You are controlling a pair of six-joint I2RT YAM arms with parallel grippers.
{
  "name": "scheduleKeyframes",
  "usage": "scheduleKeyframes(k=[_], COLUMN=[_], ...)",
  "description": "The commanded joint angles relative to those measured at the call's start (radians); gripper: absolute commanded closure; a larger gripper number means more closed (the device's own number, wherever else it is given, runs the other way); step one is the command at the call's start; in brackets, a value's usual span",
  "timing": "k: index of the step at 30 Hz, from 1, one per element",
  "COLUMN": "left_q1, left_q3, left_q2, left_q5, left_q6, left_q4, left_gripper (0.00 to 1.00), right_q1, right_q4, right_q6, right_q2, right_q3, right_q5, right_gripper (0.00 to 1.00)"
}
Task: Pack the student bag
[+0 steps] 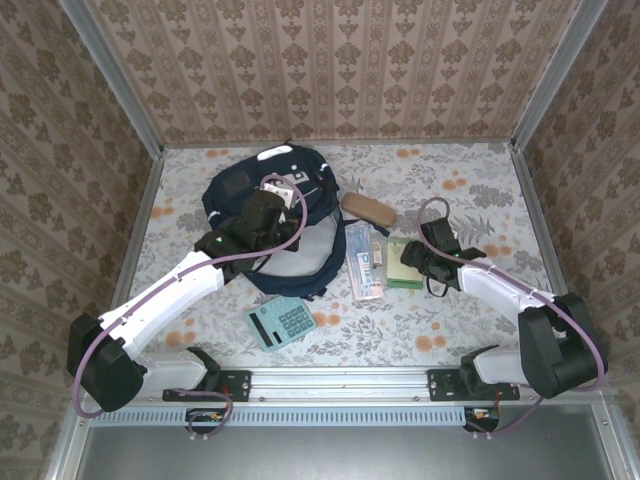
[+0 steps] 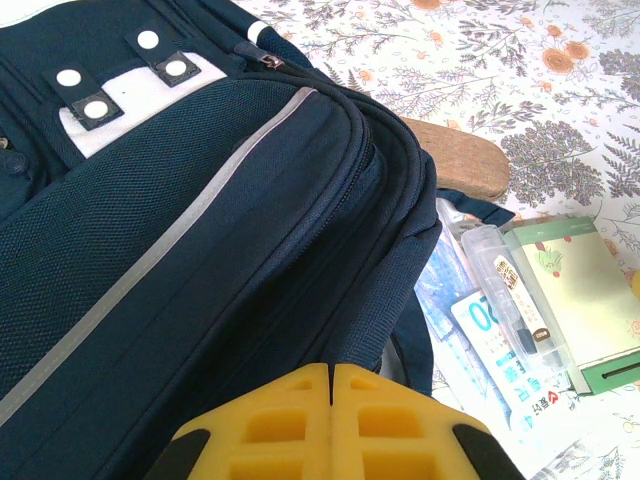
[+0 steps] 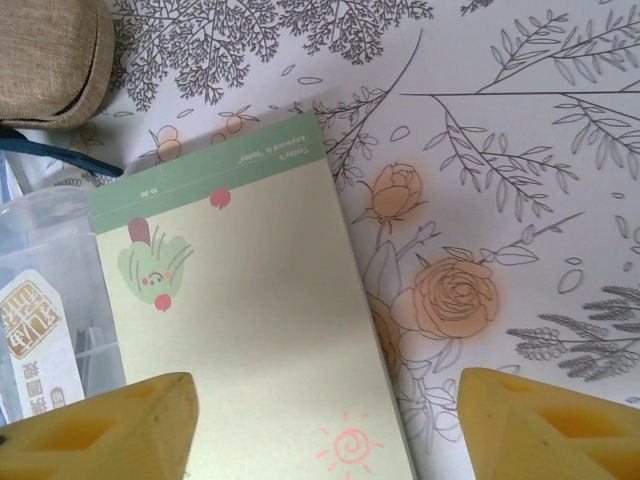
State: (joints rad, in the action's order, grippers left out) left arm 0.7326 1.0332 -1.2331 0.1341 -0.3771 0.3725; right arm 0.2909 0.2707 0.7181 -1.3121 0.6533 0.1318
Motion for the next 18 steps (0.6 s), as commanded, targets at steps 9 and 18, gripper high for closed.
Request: scheduleKeyframes(k=[9,18], left_q1=[0.007,0.007], left_q3=[-0.004,0.000], left_q2=[0.009,0.003], left_q5=[-0.002,-0.003], left_q6=[0.009,0.010], left_q4=[-0.032,-0.030], left_gripper=[1.00,1.00], right_q1=[0.004,0.071], right_q4=[0.018,0.085], right_q6=[-0.100,-0.120], right_q2=[-0.062,-0.098], right_q3=[0.008,0.043], right_q5=[-0.114,-0.018], right_gripper=[0.11,0.01])
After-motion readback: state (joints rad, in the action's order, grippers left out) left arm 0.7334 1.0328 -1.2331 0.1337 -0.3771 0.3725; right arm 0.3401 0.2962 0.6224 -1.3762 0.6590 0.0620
